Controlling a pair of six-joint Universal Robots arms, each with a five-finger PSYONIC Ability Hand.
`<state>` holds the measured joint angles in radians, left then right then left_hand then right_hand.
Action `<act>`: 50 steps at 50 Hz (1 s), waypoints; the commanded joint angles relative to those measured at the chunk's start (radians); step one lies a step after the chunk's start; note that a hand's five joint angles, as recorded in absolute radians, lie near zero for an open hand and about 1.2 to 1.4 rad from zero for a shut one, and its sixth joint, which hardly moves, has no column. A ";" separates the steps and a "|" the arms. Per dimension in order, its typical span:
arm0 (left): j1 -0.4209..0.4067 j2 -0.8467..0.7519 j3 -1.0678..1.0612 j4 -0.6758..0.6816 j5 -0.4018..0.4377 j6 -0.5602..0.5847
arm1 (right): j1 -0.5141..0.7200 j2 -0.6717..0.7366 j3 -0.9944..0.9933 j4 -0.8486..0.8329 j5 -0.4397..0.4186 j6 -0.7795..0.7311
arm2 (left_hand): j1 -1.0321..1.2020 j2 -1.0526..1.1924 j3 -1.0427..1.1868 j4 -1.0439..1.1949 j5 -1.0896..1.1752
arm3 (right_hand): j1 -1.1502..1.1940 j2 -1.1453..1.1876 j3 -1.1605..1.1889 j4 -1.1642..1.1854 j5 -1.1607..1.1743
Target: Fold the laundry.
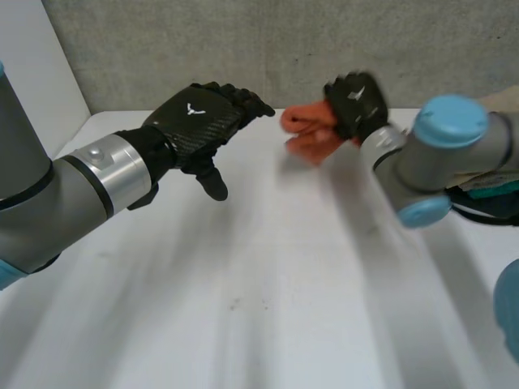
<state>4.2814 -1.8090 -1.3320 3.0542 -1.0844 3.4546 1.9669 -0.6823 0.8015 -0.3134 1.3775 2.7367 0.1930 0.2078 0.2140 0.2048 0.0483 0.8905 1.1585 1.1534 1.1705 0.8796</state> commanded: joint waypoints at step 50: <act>0.011 0.002 -0.013 0.031 -0.002 -0.045 | -0.793 0.073 0.048 -0.093 -0.534 0.117 | 0.015 0.000 -0.006 0.003 -0.015 | 0.204 -0.063 -0.058 -0.075 0.041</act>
<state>4.2919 -1.8058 -1.3438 3.0754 -1.0841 3.4100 1.1658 -0.6009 0.8609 -0.4269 0.8087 2.8494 0.1930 0.2078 0.2140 0.2048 0.0483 0.8906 1.1635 1.1540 1.1803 0.9366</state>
